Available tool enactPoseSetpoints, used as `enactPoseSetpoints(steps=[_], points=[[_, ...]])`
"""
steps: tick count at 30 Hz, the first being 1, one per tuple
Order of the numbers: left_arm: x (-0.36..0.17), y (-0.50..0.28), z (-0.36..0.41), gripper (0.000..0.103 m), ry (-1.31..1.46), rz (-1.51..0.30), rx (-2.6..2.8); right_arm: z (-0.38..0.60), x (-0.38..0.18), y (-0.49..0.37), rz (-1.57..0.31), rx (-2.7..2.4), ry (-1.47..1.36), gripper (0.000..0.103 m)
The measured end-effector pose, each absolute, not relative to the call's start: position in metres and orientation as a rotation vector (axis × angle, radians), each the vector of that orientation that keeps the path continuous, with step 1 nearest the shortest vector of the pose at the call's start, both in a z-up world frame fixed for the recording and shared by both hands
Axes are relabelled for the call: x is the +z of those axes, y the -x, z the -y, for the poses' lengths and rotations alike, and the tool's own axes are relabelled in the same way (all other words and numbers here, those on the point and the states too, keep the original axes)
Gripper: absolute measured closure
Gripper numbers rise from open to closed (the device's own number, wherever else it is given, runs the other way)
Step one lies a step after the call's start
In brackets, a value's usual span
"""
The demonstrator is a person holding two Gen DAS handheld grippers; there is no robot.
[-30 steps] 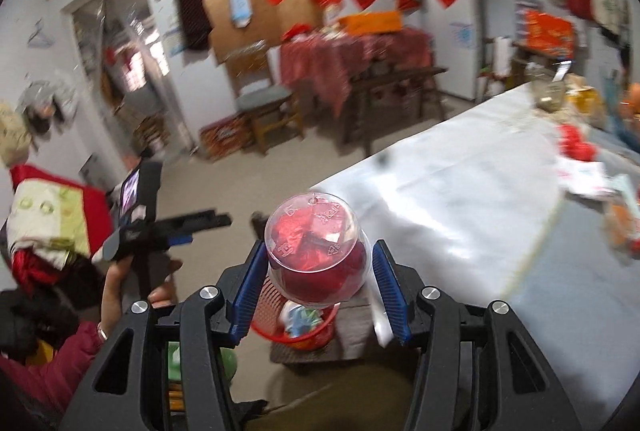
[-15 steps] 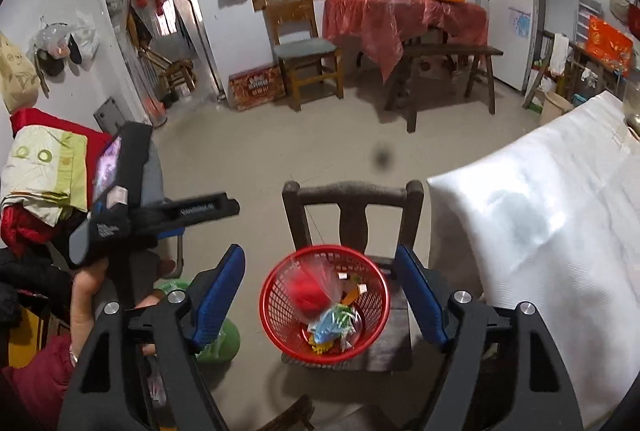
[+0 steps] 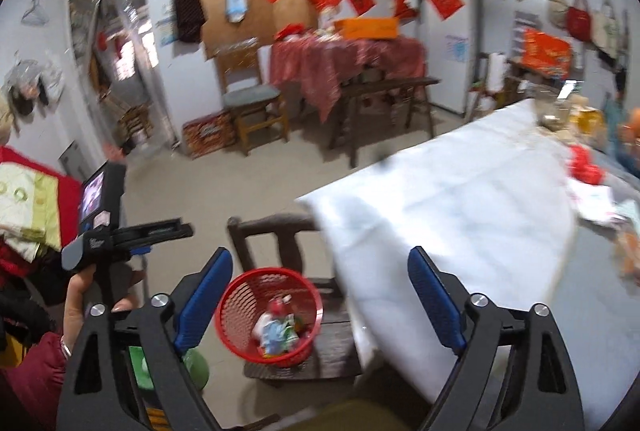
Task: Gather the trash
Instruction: 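Carry the mask and jelly cup to the red wastebasket and release both, then move both tools back over the table toward the red mesh and candy bag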
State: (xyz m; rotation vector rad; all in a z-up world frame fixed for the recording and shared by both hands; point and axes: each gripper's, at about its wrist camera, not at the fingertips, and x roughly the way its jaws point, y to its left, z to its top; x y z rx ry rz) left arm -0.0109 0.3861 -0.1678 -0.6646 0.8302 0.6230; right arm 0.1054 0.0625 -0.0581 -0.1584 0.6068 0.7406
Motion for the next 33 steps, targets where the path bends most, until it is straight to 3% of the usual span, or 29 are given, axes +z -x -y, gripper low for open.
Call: enactPoseSetpoints(steps=[18,33], points=[[-0.104,-0.024,-0.239,0.007,0.375,-0.802,0.283,0.201,-0.045,-0.116,-0.531,0.237,-0.071,0.006],[-0.051,-0.187,-0.068,0.007,0.108,-0.837,-0.021,0.297,-0.057,-0.189,-0.531,0.067,-0.151,0.006]])
